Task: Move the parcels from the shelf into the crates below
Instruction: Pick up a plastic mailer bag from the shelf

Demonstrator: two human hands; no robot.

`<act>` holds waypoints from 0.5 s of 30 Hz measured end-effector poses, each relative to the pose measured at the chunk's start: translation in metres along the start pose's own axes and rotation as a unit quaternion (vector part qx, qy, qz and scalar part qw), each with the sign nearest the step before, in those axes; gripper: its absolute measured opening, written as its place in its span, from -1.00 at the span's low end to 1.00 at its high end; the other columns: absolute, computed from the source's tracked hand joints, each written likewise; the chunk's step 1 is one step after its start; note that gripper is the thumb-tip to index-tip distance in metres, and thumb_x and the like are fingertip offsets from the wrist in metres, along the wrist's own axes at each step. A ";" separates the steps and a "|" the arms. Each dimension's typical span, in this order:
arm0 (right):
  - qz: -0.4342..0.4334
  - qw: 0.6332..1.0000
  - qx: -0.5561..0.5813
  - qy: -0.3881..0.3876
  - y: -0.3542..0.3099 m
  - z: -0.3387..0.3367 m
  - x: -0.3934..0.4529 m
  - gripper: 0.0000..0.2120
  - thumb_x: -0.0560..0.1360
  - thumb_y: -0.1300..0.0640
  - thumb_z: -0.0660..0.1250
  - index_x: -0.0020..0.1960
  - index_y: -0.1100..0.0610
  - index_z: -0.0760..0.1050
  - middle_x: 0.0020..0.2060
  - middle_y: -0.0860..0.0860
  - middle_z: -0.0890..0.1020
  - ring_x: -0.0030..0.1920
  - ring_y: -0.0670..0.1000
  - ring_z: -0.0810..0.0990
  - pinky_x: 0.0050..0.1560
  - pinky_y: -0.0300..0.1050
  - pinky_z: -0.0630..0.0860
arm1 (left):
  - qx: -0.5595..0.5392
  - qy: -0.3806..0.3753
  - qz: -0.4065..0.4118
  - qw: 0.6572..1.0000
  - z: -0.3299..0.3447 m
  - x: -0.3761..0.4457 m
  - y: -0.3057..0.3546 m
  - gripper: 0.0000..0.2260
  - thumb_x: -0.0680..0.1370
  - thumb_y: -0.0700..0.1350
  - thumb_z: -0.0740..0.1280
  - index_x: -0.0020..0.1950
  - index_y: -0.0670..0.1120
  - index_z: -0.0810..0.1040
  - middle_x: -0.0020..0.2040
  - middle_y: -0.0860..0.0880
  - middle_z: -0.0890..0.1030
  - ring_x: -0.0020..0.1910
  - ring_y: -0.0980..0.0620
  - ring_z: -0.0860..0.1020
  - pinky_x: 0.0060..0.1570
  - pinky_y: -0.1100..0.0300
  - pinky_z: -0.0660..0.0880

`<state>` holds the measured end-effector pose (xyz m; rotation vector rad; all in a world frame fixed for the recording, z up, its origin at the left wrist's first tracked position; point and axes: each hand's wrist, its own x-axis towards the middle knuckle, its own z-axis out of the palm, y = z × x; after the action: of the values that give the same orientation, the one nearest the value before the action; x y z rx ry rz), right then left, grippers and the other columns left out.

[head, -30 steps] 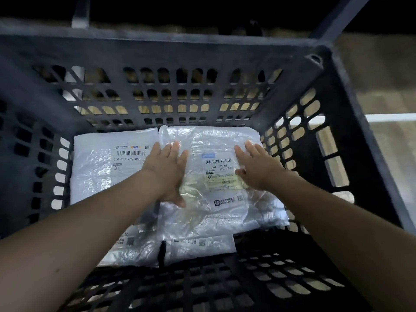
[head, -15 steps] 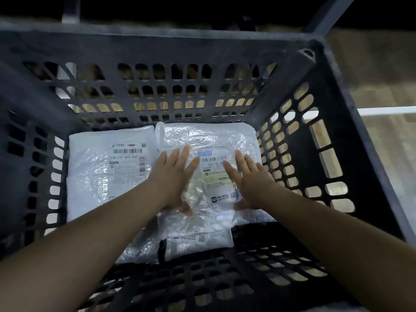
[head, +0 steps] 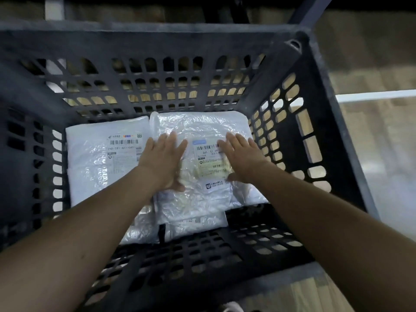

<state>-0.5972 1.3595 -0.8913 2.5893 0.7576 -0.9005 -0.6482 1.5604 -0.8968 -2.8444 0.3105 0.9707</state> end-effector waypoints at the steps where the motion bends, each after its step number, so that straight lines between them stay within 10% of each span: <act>1: 0.006 1.000 0.001 -0.018 -0.001 -0.005 -0.011 -0.03 0.45 -0.13 0.39 0.54 0.09 -0.22 0.54 0.12 -0.18 0.53 0.17 -0.15 0.49 0.13 -0.09 | 0.003 -0.014 -0.006 1.000 -0.002 -0.013 0.001 -0.03 0.45 0.25 0.33 0.53 -0.06 -0.28 0.53 -0.20 -0.23 0.51 -0.21 -0.14 0.46 -0.13 -0.08; 4: 0.010 0.998 -0.020 -0.055 -0.007 -0.026 -0.054 -0.10 0.51 -0.15 0.29 0.54 0.15 -0.23 0.54 0.10 -0.17 0.54 0.13 -0.16 0.50 0.11 -0.12 | -0.029 -0.064 -0.051 0.996 -0.016 -0.065 0.001 -0.19 0.55 -0.06 0.29 0.53 -0.07 -0.27 0.53 -0.17 -0.24 0.52 -0.19 -0.16 0.47 -0.13 -0.11; 15: -0.007 0.996 -0.054 -0.071 -0.013 -0.241 -0.252 -0.29 0.54 -0.12 0.23 0.53 0.13 0.00 0.53 0.09 -0.01 0.53 0.13 -0.10 0.49 0.11 -0.11 | -0.035 -0.080 -0.134 0.987 -0.226 -0.285 -0.054 -0.38 0.57 0.11 0.21 0.53 -0.03 0.01 0.50 -0.15 0.08 0.45 -0.15 0.13 0.35 -0.03 0.19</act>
<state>-0.6547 1.3781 -0.5476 2.4001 0.7630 -1.0058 -0.7231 1.6162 -0.5408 -2.7497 -0.1223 1.1592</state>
